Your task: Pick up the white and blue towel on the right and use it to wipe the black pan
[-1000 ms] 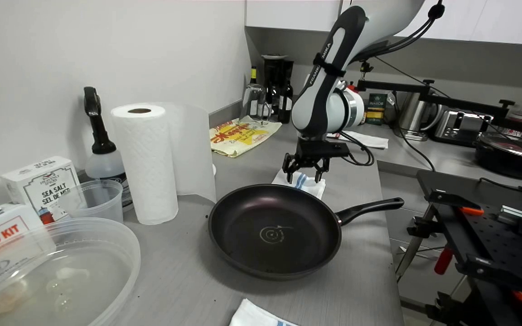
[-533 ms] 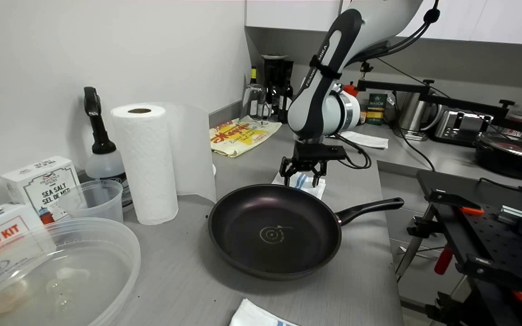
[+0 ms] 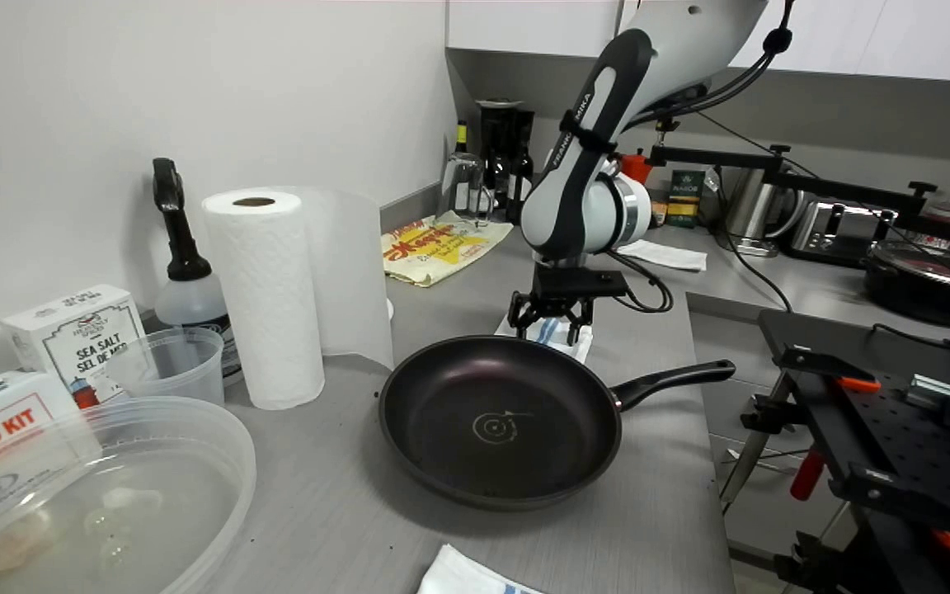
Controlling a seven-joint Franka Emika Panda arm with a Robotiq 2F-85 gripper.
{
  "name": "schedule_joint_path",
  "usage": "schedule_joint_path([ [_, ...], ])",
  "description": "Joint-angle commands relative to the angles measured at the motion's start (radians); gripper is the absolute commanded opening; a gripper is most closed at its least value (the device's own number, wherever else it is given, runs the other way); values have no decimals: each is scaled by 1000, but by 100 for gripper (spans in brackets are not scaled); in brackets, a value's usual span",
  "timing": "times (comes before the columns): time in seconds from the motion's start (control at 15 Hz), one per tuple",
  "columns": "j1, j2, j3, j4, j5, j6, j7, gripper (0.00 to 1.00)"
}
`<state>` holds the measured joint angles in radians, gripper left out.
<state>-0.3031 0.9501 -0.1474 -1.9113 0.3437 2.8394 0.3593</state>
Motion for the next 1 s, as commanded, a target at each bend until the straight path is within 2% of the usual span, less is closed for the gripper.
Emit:
schedule_joint_path([
  [0.0, -4, 21, 0, 37, 20, -34, 6, 100],
  [0.07, -4, 21, 0, 37, 20, -36, 6, 100],
  [0.2, -7, 22, 1, 41, 21, -45, 5, 73],
  [0.67, -11, 22, -2, 60, 21, -69, 5, 20],
  [0.87, -12, 23, -3, 62, 20, -72, 5, 1],
  [0.93, -13, 23, -3, 63, 20, -74, 5, 3],
])
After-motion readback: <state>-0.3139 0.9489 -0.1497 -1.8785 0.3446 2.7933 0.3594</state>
